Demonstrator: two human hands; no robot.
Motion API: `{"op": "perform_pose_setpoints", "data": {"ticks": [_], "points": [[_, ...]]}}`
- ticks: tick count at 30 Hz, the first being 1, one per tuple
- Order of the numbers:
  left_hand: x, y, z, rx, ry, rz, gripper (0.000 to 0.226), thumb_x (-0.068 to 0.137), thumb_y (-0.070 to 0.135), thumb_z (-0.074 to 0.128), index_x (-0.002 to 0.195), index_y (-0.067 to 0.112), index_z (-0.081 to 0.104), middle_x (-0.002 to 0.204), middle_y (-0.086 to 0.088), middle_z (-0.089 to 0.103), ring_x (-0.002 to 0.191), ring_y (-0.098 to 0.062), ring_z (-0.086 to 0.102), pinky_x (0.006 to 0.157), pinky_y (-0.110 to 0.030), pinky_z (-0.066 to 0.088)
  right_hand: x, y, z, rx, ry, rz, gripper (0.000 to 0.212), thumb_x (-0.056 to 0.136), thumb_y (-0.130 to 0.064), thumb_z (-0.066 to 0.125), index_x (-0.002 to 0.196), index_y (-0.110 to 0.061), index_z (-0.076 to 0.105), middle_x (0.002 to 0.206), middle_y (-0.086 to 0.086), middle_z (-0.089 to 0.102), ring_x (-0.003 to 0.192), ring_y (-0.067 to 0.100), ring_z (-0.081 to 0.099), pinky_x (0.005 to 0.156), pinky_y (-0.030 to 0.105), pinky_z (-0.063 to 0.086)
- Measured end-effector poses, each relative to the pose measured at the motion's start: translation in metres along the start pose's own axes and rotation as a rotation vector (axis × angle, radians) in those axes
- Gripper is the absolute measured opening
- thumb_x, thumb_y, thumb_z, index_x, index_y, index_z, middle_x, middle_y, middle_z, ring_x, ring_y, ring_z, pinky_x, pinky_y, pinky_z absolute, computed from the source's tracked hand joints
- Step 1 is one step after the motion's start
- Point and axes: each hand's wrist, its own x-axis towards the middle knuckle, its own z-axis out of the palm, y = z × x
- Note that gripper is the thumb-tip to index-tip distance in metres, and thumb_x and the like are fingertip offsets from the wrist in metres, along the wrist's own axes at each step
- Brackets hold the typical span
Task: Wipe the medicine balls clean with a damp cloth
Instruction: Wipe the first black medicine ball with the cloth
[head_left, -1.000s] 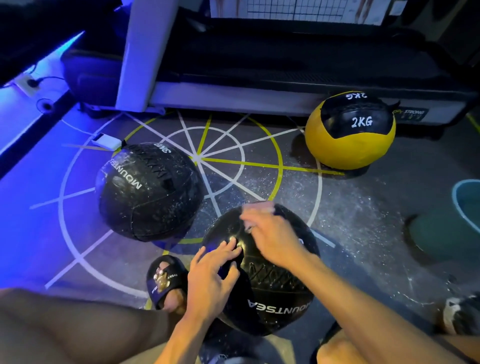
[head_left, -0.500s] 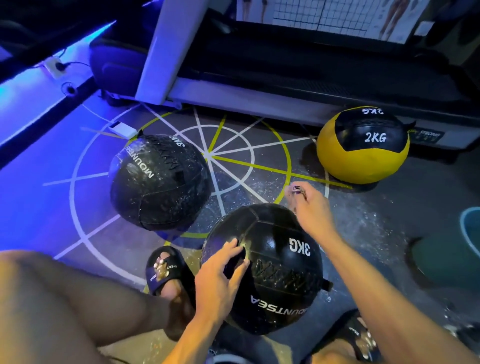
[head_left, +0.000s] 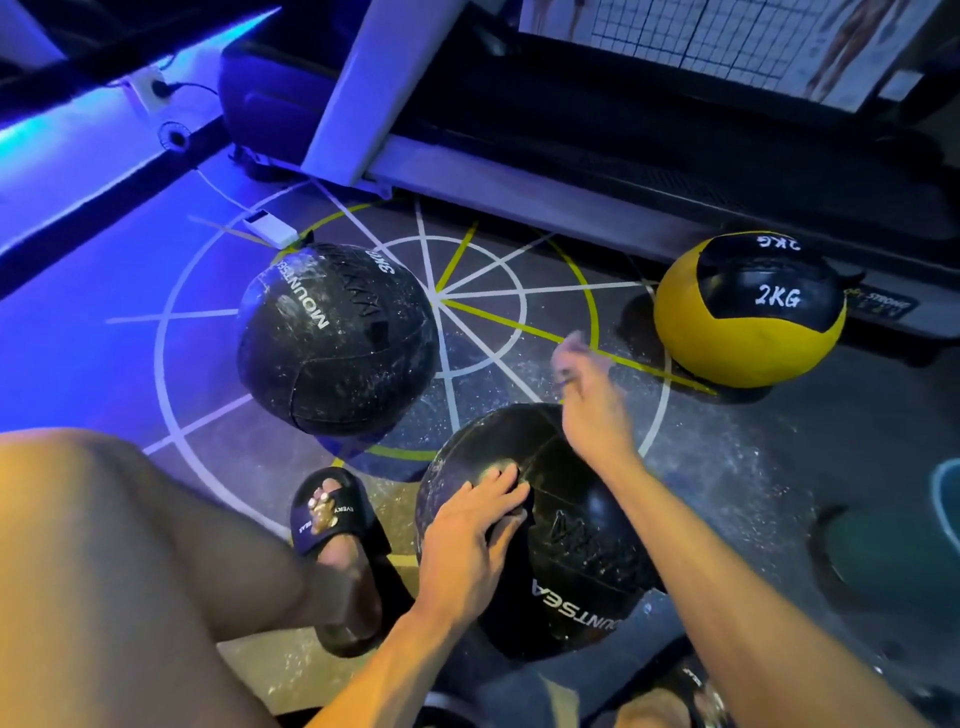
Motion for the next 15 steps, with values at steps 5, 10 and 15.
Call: {"op": "perform_pose_setpoints", "data": {"ticks": [5,10,15], "points": [[0.000,0.001,0.007,0.029,0.003,0.042,0.031,0.096,0.039,0.063,0.125,0.033,0.073,0.139,0.020,0.058,0.136,0.016,0.042,0.118,-0.015,0.027,0.005,0.003,-0.008,0.136,-0.501,-0.066,0.025,0.106,-0.014,0.049,0.109,-0.019,0.073,0.098,0.001,0.074,0.086,0.012,0.066,0.078,0.029,0.052],[0.002,0.002,0.011,0.006,-0.021,0.058,0.031,0.094,0.029,0.068,0.124,0.029,0.075,0.141,0.017,0.060,0.134,0.007,0.050,0.118,-0.017,0.030,0.005,0.014,-0.018,0.040,0.028,0.028,0.025,0.107,-0.013,0.048,0.121,-0.021,0.068,0.109,-0.010,0.070,0.096,0.006,0.063,0.081,0.026,0.046],[0.005,-0.002,-0.003,0.034,-0.048,0.053,0.030,0.094,0.033,0.067,0.122,0.032,0.075,0.139,0.021,0.059,0.133,0.016,0.045,0.115,-0.013,0.030,-0.011,0.017,-0.031,0.203,-0.344,0.004,0.027,0.107,-0.008,0.046,0.113,-0.018,0.070,0.094,-0.019,0.072,0.078,-0.005,0.064,0.070,0.017,0.048]]}}
